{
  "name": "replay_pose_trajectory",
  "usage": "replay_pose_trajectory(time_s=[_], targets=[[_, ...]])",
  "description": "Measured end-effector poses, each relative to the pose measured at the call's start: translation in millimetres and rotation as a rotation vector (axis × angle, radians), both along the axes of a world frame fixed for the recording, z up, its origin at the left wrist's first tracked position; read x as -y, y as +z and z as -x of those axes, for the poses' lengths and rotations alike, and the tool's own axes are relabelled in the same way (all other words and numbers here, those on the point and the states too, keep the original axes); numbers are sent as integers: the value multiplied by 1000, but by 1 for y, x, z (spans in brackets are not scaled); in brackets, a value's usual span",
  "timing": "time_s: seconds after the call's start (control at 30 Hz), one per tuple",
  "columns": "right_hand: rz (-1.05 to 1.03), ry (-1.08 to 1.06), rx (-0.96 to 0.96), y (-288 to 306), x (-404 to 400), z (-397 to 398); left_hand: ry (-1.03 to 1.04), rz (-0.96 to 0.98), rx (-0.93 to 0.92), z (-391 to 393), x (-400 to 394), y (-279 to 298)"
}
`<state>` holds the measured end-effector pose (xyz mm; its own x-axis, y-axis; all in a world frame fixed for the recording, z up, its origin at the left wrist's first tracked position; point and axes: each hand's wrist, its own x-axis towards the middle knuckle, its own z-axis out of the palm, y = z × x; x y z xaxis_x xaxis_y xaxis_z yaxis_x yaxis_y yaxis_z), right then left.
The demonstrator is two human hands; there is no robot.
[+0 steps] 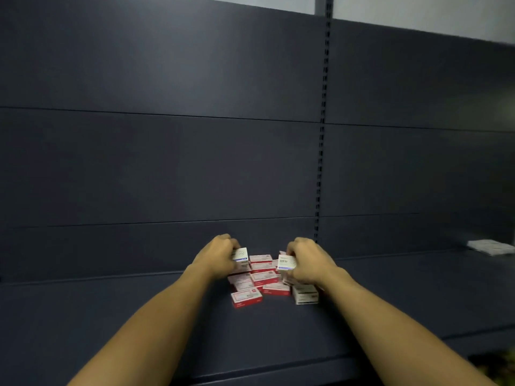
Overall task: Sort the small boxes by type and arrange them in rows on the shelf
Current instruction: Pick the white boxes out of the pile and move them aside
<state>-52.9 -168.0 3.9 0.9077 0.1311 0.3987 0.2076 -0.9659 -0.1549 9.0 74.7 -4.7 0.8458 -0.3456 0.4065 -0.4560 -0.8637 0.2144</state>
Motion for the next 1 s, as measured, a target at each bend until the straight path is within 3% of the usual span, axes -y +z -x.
replay_pose_trajectory(time_s=[0.53, 1.0], targets=[[27, -384, 78, 1, 183, 97, -346, -42, 74, 9, 204, 2], [31, -650, 44, 0, 341, 217, -540, -108, 103, 95, 390, 4]])
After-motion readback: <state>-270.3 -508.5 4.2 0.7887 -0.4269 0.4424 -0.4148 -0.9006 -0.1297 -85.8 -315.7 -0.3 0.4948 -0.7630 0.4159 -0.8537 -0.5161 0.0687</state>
